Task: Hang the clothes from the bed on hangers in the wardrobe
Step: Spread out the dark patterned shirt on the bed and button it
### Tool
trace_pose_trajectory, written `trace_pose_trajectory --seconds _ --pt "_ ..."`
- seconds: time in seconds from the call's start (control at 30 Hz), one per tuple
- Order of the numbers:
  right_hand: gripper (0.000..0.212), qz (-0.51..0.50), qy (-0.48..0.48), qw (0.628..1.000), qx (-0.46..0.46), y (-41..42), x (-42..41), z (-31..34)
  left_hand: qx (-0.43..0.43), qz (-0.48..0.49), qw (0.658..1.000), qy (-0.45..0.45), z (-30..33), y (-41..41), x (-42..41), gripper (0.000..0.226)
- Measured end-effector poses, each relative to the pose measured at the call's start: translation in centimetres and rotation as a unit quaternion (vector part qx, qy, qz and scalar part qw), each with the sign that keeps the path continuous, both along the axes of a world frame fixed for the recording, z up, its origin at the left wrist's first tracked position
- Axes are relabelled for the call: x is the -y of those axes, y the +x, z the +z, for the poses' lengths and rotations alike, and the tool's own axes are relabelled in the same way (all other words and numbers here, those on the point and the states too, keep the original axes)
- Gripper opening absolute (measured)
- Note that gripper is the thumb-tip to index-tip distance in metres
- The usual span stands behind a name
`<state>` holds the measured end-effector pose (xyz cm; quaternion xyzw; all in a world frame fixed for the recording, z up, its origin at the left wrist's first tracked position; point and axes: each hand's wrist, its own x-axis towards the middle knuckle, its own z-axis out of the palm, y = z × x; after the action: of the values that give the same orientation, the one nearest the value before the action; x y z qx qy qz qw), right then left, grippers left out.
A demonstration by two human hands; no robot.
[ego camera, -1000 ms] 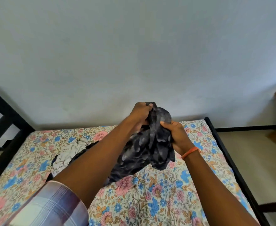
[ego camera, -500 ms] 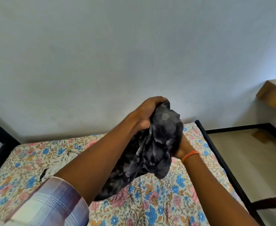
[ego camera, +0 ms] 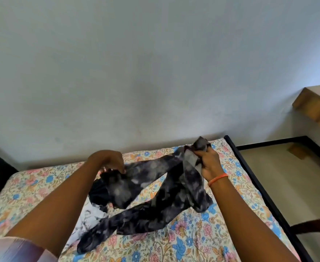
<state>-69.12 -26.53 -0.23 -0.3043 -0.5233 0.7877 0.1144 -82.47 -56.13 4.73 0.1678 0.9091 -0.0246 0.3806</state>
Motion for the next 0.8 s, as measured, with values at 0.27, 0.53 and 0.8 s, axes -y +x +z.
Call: trace_pose_trajectory --seconds 0.27,0.53,0.8 --pt "0.032 0.111 0.188 0.969 -0.112 1.1 7.9 3.7 0.173 0.262 0.862 0.398 3.5 3.5 -8.6 0.081" --pt "0.021 0.266 0.415 0.860 -0.133 3.4 10.4 1.9 0.100 0.084 0.972 0.198 3.8 4.5 -12.0 0.033" --pt "0.017 0.160 0.073 0.984 0.012 5.3 5.7 1.7 0.085 0.177 0.844 0.499 4.9 5.7 -9.4 0.021"
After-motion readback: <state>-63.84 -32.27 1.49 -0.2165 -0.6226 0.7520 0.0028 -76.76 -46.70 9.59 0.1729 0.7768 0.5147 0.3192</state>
